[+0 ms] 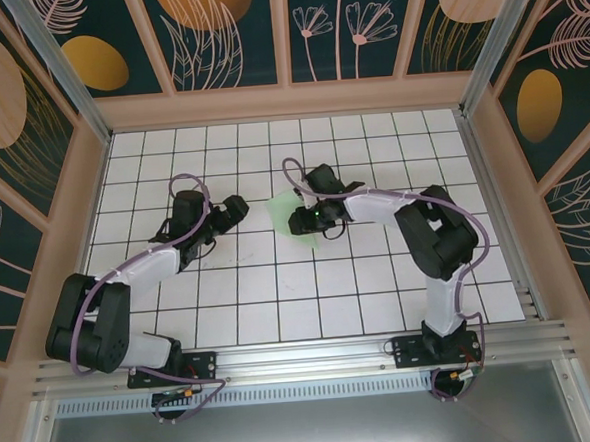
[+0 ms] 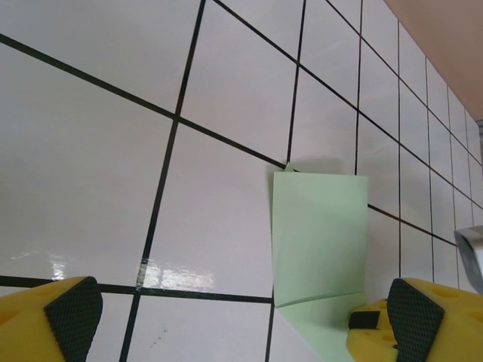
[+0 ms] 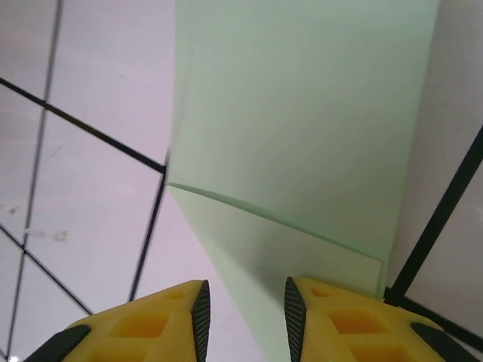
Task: Fold a paper plane with a square sheet of paper (pick it up from the middle)
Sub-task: Fold the wing for the fifth time at the center of the table.
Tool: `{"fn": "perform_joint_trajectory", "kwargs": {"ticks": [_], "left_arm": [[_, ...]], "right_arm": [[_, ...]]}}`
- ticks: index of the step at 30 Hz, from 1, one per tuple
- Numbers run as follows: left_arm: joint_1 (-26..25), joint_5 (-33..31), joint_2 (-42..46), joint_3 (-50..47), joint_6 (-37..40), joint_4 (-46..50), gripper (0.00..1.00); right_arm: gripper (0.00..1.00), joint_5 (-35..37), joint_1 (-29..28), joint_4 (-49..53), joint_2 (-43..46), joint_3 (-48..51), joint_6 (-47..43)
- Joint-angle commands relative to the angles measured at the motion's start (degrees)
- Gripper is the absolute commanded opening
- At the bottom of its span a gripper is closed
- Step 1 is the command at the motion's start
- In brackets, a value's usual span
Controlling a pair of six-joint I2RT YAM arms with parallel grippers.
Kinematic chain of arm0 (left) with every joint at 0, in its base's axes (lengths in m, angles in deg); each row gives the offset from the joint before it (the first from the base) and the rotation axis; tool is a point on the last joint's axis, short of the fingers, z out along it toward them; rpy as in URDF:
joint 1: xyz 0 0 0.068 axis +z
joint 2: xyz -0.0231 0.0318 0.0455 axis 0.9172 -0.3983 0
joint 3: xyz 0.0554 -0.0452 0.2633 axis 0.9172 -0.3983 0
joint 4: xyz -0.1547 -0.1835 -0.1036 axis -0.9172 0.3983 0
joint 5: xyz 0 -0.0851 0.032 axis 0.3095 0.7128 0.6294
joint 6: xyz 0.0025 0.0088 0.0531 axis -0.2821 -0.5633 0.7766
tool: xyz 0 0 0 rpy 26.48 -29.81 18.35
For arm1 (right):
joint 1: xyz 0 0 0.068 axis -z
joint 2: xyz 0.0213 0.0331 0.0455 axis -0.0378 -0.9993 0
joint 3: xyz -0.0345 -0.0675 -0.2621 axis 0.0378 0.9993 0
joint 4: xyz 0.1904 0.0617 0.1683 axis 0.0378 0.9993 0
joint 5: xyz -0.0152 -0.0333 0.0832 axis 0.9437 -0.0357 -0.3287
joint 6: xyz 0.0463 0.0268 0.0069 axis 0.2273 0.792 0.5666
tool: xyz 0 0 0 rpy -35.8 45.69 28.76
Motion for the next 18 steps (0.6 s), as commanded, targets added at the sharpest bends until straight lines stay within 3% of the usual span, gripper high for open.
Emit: {"fn": "perform_joint_trajectory", "kwargs": {"ticks": [1, 8, 18], "left_arm": [[0.27, 2.89, -0.56, 0.72, 0.70, -3.46, 0.98], [0.15, 7.77, -3.02, 0.38, -2.66, -9.17, 0.98], [-0.67, 13.61, -6.62, -1.69, -8.38, -17.82, 0.99]], "right_arm": [[0.36, -1.01, -0.38, -3.65, 8.00, 2.26, 10.04], [0.35, 0.12, -0.03, -17.32, 13.22, 12.54, 23.69], [0.30, -0.77, -0.02, -19.44, 7.66, 12.70, 25.91]]}}
